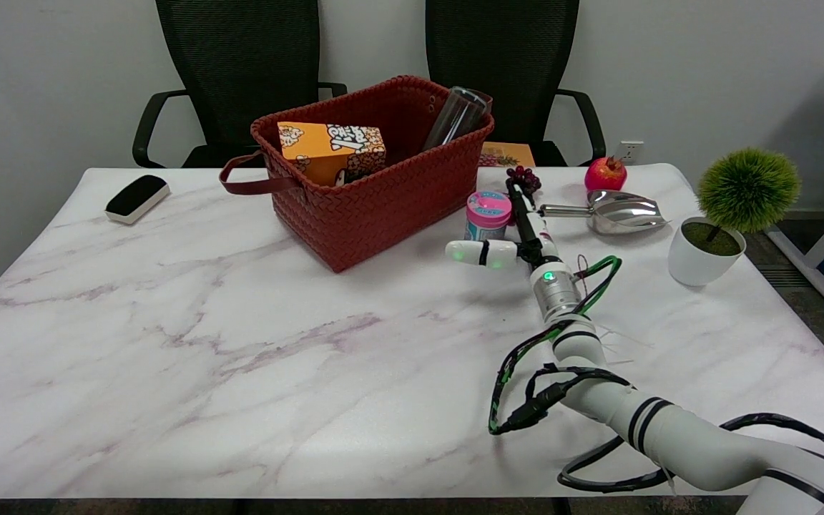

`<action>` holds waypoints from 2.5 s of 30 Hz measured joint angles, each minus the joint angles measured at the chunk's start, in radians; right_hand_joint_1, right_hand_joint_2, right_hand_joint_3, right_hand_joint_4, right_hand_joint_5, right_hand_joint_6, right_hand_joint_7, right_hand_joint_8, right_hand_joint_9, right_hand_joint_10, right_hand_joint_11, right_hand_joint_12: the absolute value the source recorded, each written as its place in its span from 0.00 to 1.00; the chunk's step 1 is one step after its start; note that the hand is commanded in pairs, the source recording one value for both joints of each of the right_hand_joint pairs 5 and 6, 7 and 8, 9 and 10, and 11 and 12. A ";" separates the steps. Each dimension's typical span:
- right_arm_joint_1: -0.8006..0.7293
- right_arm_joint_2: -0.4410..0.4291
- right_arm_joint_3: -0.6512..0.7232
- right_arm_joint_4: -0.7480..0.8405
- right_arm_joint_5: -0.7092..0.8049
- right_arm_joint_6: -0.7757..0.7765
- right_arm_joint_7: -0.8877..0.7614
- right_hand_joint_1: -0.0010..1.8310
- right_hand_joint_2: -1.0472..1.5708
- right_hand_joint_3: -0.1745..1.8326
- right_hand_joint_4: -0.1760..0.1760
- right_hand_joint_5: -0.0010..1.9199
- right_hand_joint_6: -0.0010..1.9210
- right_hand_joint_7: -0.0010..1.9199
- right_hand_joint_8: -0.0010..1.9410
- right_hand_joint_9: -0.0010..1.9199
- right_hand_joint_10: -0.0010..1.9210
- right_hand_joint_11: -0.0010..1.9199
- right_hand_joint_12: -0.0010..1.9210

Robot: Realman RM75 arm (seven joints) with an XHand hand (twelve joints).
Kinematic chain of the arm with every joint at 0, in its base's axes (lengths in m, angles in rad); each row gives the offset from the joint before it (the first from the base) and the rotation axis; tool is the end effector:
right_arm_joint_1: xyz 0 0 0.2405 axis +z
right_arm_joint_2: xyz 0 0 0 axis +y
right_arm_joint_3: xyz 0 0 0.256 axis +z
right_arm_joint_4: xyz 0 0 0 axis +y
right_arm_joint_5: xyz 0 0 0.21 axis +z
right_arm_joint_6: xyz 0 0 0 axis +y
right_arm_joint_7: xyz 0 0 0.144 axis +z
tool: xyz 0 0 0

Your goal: Pick up the pink gum jar.

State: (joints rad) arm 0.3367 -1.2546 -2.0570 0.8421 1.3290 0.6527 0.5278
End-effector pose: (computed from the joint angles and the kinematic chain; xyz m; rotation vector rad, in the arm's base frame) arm -0.3346 -0.3989 0.3401 1.0581 -0.7825 1.0489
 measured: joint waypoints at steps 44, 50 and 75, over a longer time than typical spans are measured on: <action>0.069 -0.049 -0.056 -0.137 -0.004 0.031 0.055 0.63 0.34 0.22 0.50 0.12 0.12 0.25 0.25 0.01 0.01 0.21 0.21; 0.075 -0.051 -0.060 -0.145 -0.004 0.033 0.061 0.65 0.36 0.17 0.50 0.23 0.23 0.47 0.46 0.08 0.08 0.38 0.38; 0.083 -0.055 -0.066 -0.158 0.000 0.037 0.069 0.60 0.56 0.22 0.50 0.70 0.70 1.00 0.99 0.92 0.92 1.00 1.00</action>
State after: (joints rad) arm 0.4201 -1.3098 -2.1230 0.6844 1.3292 0.6902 0.5963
